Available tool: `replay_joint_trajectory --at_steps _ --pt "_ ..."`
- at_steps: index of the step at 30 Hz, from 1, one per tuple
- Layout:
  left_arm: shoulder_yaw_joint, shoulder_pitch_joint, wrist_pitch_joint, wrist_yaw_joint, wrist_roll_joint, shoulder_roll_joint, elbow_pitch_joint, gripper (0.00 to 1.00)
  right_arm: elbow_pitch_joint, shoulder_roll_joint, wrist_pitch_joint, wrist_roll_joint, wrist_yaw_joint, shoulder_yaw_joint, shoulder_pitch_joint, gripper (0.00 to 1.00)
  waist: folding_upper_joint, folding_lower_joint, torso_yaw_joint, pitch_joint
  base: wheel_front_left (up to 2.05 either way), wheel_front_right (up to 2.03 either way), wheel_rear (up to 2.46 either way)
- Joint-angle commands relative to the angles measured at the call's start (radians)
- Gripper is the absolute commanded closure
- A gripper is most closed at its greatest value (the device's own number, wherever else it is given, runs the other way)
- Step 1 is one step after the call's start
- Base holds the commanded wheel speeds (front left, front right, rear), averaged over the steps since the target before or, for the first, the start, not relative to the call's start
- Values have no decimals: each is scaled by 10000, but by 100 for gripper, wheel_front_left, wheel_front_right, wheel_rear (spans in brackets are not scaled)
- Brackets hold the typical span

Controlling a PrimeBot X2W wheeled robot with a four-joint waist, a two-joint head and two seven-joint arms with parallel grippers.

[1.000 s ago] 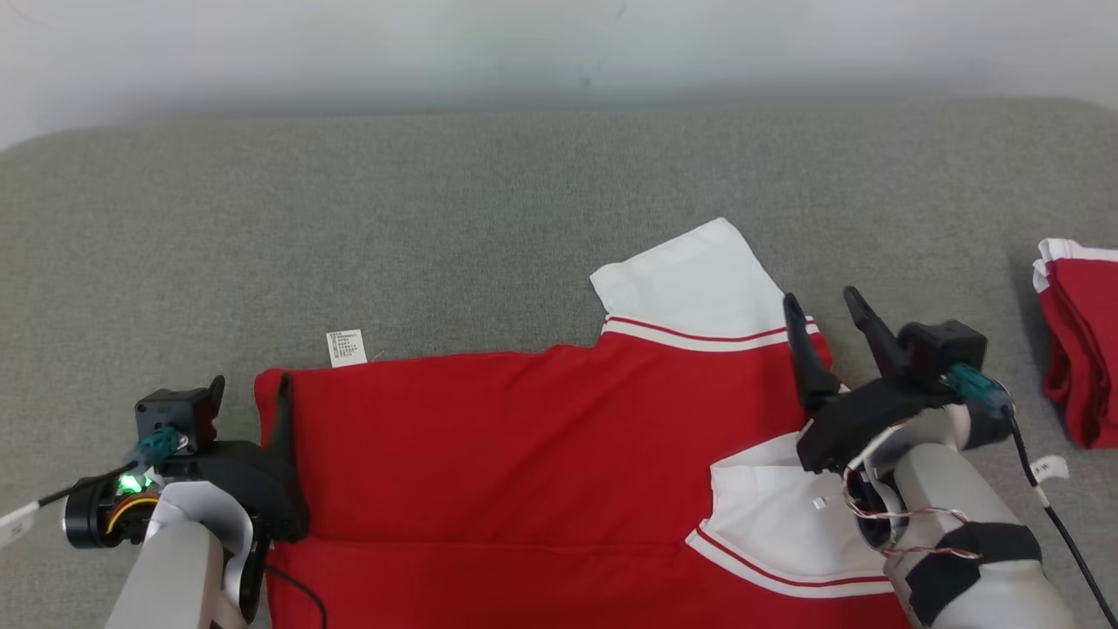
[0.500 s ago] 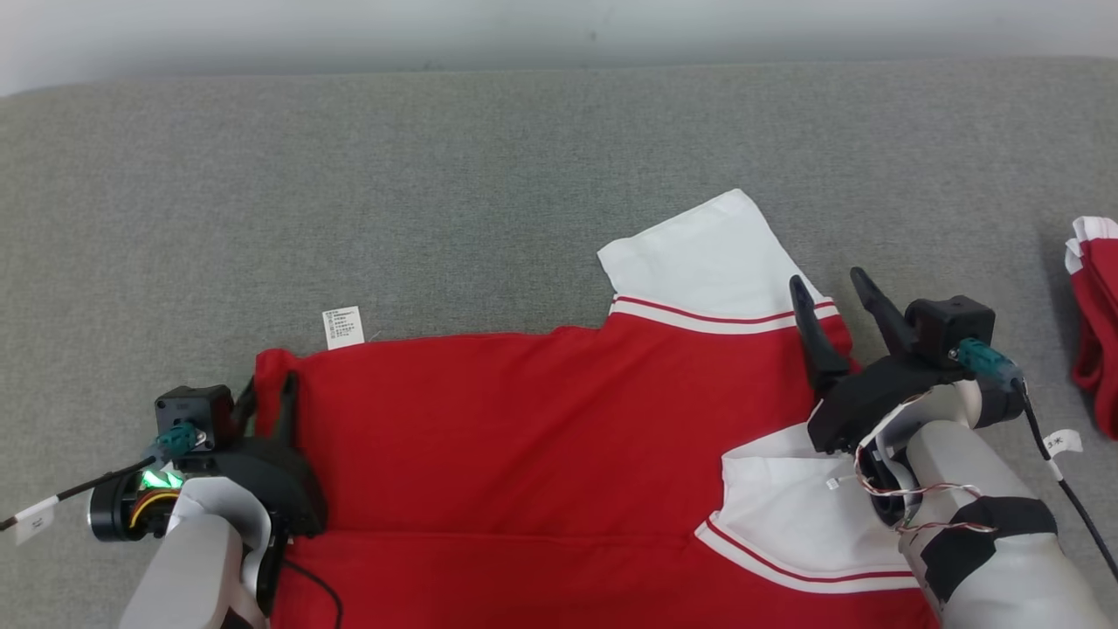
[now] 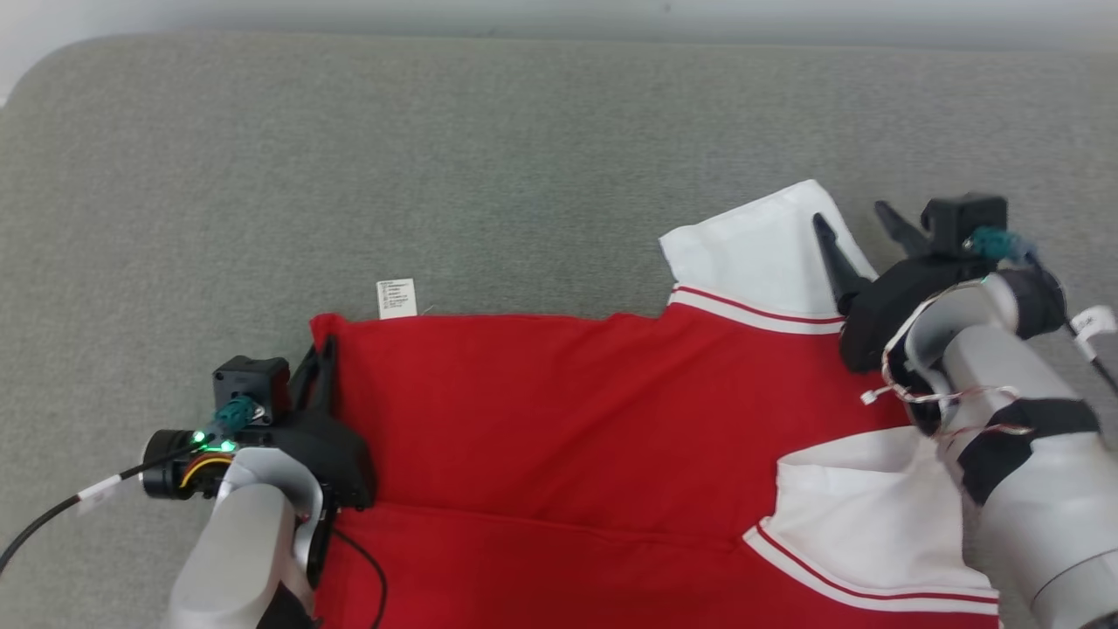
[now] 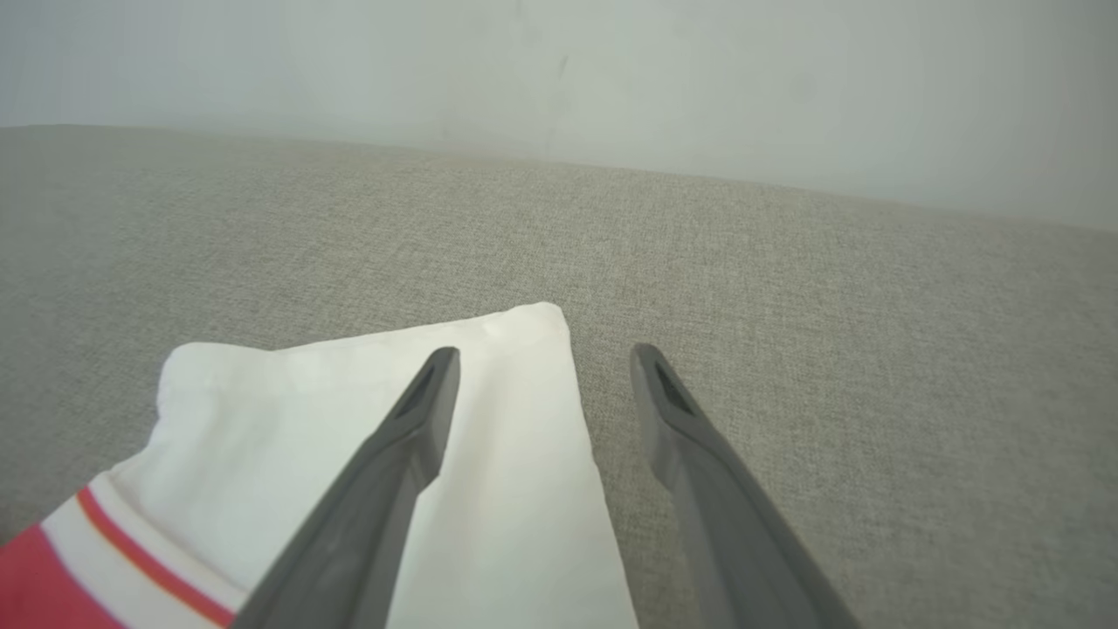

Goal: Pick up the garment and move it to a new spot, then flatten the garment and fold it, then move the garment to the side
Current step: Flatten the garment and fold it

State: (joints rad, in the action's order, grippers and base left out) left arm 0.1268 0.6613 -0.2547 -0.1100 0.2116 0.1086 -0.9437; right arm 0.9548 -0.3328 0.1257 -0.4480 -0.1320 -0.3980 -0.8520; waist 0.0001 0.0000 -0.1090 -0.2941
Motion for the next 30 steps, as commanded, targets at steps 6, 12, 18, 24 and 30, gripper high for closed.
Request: replay_joint_trajectory --at_steps 6,12,18,24,30 --pt "328 247 -107 -1 -151 -335 334 100 613 -479 -420 -70 29 -406 -919 0 -1 0 -905 -511 0 0 0" --pt "575 206 -104 91 -95 -517 850 100 1224 -764 -868 -90 29 -795 -1455 0 -1 0 -1348 -728 0 0 0" --pt "619 17 -107 234 9 -551 1144 100 1640 -840 -933 -168 29 -1101 -1667 100 -1 0 -1403 -753 0 0 0" --pt "566 -59 -108 303 -57 -559 1334 100 2344 -973 268 171 29 -823 -2093 100 -1 0 -1371 -721 0 0 0" --pt "412 -154 -108 395 -225 -482 1802 100 2531 -861 1269 390 29 -363 -2410 100 -1 0 -1262 -612 0 0 0"
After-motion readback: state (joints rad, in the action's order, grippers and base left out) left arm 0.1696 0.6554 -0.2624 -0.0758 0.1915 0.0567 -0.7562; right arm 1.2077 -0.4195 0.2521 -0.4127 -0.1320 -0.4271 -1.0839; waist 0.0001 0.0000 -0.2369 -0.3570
